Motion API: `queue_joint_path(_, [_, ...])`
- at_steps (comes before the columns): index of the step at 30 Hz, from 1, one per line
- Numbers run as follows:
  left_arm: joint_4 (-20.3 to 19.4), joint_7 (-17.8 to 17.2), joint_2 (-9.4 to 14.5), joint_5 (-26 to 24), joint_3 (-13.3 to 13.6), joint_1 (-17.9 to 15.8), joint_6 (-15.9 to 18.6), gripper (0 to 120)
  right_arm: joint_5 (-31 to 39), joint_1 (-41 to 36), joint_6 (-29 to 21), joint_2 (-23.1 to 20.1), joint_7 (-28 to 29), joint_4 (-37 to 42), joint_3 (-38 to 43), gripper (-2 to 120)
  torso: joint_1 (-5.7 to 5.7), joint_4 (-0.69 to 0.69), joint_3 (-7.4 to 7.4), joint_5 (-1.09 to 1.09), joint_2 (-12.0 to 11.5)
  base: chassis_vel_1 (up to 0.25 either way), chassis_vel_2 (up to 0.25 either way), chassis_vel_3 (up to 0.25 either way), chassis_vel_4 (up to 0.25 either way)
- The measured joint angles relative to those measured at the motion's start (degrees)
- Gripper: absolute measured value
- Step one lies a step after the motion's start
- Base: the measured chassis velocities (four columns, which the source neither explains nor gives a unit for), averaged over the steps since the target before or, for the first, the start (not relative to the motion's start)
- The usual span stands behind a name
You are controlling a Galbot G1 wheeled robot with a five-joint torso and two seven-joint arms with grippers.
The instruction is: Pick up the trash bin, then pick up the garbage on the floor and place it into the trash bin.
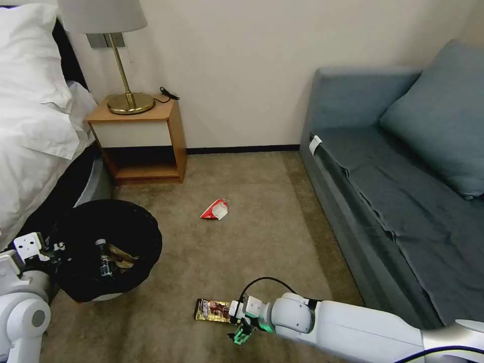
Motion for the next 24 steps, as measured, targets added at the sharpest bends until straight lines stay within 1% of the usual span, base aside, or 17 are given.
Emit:
queue_joint_path(7, [-1.4,0.2,-0.9,0.0,-1.1,1.2,0.0,3,-0.4,0.6,3.2,3.1,0.0,-5.3,-1.6,100,0.00,0.00,0.00,0.01,0.0,0.000,0.000,0.000,0.000])
queue_joint_path(11, [-1.9,0.2,-1.1,-0.1,-1.5,1.6,0.0,3,-0.6,0.9,4.1,3.8,0.0,-6.3,-1.9,100,0.00,0.00,0.00,0.00,0.0,0.000,0.000,0.000,0.000])
queue_joint_path(24, [-3.4,0.3,-1.2,-0.9,-2.6,2.5,0.0,3,-3.5,0.3,8.4,8.5,-0.3,-13.3,-1.8,99,0.00,0.00,0.00,0.00,0.0,0.000,0.000,0.000,0.000])
